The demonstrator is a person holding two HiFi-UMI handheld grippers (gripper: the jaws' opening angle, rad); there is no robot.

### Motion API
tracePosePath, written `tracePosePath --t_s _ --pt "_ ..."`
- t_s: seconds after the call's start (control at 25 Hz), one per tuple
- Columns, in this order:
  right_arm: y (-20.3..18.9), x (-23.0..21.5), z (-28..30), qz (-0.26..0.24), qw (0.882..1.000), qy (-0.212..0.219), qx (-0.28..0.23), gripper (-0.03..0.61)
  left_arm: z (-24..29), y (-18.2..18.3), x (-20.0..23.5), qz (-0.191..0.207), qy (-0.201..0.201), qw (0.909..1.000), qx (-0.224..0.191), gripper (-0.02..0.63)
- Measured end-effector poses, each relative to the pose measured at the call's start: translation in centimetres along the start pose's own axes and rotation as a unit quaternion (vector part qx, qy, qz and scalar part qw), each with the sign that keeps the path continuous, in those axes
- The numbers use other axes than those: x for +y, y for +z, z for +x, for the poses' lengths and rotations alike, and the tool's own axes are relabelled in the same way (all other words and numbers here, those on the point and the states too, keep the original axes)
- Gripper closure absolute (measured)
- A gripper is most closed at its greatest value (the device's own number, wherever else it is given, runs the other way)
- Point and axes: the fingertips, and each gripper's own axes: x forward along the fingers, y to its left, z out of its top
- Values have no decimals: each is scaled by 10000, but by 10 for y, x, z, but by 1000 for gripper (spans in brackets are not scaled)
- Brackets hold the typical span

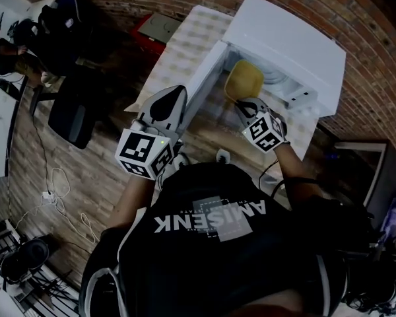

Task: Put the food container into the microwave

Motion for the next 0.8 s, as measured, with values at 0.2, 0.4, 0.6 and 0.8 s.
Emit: tracePosePath --t_s 0.2,0.4,0.6,0.8 --pt "-12 -19 9 21 10000 -50 71 528 -1 -1 1 -76 176 9998 -19 603" --pt "-25 -34 21 -120 9996 -88 225 528 1 -7 1 -201 324 9993 8 603" --pt "-44 -55 36 -113 9987 -223 444 528 3 -6 3 -228 470 9986 -20 603" --pt "-53 -76 43 -41 9980 -376 499 528 2 -10 3 -289 593 9978 1 603"
